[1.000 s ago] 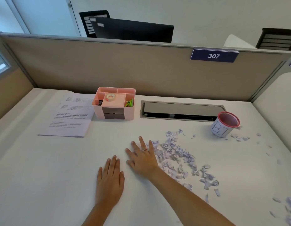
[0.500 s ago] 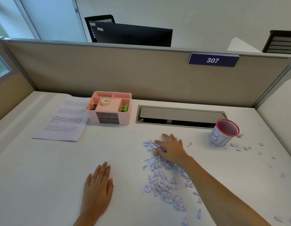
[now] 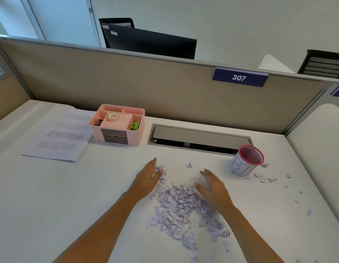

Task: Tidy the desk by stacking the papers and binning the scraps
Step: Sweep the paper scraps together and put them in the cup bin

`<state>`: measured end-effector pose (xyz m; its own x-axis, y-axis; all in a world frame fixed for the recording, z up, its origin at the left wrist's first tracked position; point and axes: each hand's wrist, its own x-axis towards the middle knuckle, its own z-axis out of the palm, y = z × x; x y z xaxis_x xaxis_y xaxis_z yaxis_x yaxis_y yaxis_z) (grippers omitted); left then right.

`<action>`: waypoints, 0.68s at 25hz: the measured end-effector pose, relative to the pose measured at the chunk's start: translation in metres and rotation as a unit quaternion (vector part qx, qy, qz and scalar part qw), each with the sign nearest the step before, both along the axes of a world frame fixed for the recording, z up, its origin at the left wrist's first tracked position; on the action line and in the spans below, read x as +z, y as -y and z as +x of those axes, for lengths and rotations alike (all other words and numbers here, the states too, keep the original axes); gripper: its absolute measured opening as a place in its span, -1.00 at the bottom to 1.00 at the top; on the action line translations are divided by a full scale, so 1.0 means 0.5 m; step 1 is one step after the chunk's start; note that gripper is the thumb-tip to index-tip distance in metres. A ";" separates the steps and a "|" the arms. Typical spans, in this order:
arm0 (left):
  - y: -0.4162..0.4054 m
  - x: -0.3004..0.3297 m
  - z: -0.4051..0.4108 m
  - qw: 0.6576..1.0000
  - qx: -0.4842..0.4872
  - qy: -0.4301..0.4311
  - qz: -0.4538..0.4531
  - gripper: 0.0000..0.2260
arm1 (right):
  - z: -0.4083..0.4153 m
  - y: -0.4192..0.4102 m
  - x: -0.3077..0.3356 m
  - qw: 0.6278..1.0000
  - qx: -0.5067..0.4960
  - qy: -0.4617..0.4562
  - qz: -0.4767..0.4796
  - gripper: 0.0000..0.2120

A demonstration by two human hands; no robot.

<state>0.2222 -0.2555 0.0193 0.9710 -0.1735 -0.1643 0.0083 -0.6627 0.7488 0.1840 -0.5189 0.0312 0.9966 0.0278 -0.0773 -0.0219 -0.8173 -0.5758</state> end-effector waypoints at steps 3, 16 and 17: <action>0.062 0.000 0.030 1.000 0.001 -0.018 -0.024 -0.50 | 0.035 0.025 -0.003 0.994 -0.040 -0.105 0.011 -0.13; 0.086 -0.021 -0.081 0.983 -0.180 0.038 0.001 -0.60 | -0.018 -0.034 -0.034 0.983 0.180 -0.024 -0.020 -0.60; 0.074 -0.021 -0.099 0.980 -0.193 0.042 0.008 -0.60 | -0.042 -0.031 -0.030 0.984 0.180 -0.013 0.003 -0.63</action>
<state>0.1728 -0.2924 0.0088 0.8433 -0.5295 -0.0925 -0.3068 -0.6155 0.7260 0.1632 -0.5036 0.0165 0.9196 0.3797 -0.1008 0.2546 -0.7714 -0.5832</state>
